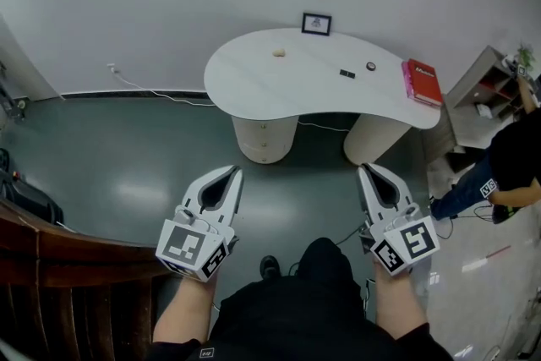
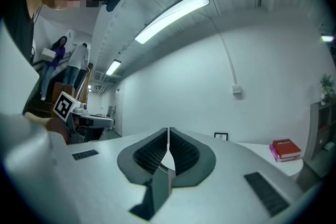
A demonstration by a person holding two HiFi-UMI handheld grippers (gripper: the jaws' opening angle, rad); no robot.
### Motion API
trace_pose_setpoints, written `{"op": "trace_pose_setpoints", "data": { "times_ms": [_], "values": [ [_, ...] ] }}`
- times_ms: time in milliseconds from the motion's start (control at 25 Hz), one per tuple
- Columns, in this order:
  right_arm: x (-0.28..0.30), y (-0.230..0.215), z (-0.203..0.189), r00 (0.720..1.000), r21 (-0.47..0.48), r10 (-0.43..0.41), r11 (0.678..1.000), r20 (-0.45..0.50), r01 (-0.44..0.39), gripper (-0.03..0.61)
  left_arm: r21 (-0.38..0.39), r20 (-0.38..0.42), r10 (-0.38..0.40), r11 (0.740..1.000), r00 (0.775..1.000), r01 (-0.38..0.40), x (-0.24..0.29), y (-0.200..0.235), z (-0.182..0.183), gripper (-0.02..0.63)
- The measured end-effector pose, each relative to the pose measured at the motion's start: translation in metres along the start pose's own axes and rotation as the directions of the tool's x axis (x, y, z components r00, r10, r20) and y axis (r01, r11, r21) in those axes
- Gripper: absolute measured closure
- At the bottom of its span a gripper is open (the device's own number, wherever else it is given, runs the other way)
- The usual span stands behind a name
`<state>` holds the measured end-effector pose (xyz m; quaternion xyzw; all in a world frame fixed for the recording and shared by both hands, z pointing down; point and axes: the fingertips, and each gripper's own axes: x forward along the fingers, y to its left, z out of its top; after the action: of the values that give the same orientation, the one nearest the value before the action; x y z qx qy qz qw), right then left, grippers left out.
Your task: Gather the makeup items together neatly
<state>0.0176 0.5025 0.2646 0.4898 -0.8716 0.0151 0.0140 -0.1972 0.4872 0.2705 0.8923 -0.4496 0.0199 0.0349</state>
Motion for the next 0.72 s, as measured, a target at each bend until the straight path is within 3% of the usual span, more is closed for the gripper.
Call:
{"op": "trace_pose_setpoints", "data": {
  "times_ms": [320,720],
  "values": [
    [0.049,0.004,-0.007,0.999,0.046,0.042,0.998,-0.007,-0.041,0.541,-0.021,-0.011,0.053,0.998,0.999,-0.053,-0.001,0.044,-0.009,0.601],
    [0.129,-0.071,-0.040,0.996,0.120,0.067,0.991,-0.064,-0.059,0.541,-0.033,-0.057,0.059,0.998,0.997,-0.061,0.098,0.087,-0.020,0.601]
  ]
}}
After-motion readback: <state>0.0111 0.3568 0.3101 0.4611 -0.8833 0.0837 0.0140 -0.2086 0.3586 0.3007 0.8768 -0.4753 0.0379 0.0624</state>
